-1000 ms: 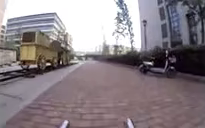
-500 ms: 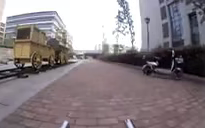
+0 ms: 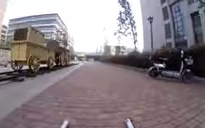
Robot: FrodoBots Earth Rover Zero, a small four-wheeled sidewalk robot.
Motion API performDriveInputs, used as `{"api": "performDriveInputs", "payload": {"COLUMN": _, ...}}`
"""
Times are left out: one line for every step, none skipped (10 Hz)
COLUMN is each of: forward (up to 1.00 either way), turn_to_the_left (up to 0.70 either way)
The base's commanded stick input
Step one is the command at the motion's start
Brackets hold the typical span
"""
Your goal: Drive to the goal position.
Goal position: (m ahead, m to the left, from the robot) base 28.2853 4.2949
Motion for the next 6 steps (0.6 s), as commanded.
{"api": "performDriveInputs", "payload": {"forward": 0.7, "turn_to_the_left": -0.14}}
{"api": "performDriveInputs", "payload": {"forward": 0.7, "turn_to_the_left": -0.14}}
{"api": "performDriveInputs", "payload": {"forward": 0.7, "turn_to_the_left": -0.14}}
{"api": "performDriveInputs", "payload": {"forward": 0.7, "turn_to_the_left": -0.14}}
{"api": "performDriveInputs", "payload": {"forward": 0.7, "turn_to_the_left": -0.14}}
{"api": "performDriveInputs", "payload": {"forward": 0.7, "turn_to_the_left": -0.14}}
